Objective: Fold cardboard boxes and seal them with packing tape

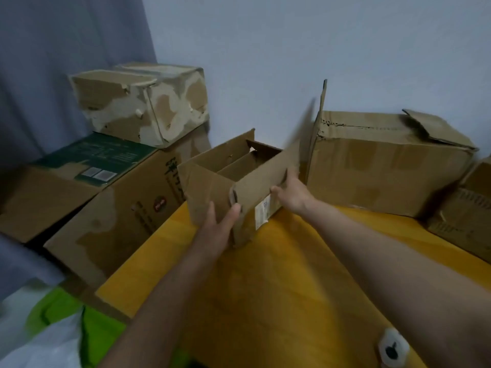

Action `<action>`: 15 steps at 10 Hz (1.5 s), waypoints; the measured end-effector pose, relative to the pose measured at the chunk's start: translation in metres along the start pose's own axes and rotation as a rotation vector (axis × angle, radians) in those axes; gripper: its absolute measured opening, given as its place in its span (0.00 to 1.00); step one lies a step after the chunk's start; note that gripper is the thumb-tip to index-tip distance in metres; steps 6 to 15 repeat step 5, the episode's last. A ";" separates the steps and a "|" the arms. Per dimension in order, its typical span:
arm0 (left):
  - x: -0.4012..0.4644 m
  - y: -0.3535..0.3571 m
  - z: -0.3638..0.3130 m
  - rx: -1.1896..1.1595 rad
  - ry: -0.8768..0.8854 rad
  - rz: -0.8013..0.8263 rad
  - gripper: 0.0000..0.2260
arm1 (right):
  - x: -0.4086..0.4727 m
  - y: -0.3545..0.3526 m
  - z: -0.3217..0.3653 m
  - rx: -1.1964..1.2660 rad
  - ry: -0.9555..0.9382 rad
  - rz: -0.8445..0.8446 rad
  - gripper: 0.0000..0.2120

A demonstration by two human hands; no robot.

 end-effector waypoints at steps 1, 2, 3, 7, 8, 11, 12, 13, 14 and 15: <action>0.038 0.018 -0.005 0.077 0.058 -0.018 0.36 | 0.016 0.009 -0.001 -0.079 -0.019 0.032 0.31; 0.072 0.034 -0.011 0.122 0.093 -0.010 0.33 | 0.021 0.007 -0.013 -0.192 -0.031 0.063 0.31; 0.091 0.056 -0.018 0.174 0.101 0.015 0.31 | 0.020 -0.004 -0.031 -0.319 -0.014 0.106 0.30; 0.093 0.084 -0.024 0.210 0.263 -0.278 0.15 | -0.013 -0.058 -0.061 -0.547 0.005 0.008 0.09; 0.093 0.084 -0.024 0.210 0.263 -0.278 0.15 | -0.013 -0.058 -0.061 -0.547 0.005 0.008 0.09; 0.093 0.084 -0.024 0.210 0.263 -0.278 0.15 | -0.013 -0.058 -0.061 -0.547 0.005 0.008 0.09; 0.093 0.084 -0.024 0.210 0.263 -0.278 0.15 | -0.013 -0.058 -0.061 -0.547 0.005 0.008 0.09; 0.093 0.084 -0.024 0.210 0.263 -0.278 0.15 | -0.013 -0.058 -0.061 -0.547 0.005 0.008 0.09; 0.093 0.084 -0.024 0.210 0.263 -0.278 0.15 | -0.013 -0.058 -0.061 -0.547 0.005 0.008 0.09; 0.093 0.084 -0.024 0.210 0.263 -0.278 0.15 | -0.013 -0.058 -0.061 -0.547 0.005 0.008 0.09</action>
Point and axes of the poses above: each hand's wrist, its own x-axis towards the middle knuckle, its own y-axis out of the palm, z = x × y, the point moved 2 cm from there along x, towards the middle knuckle, and after that the axes turned 2 degrees about -x, right-handed, at the moved point
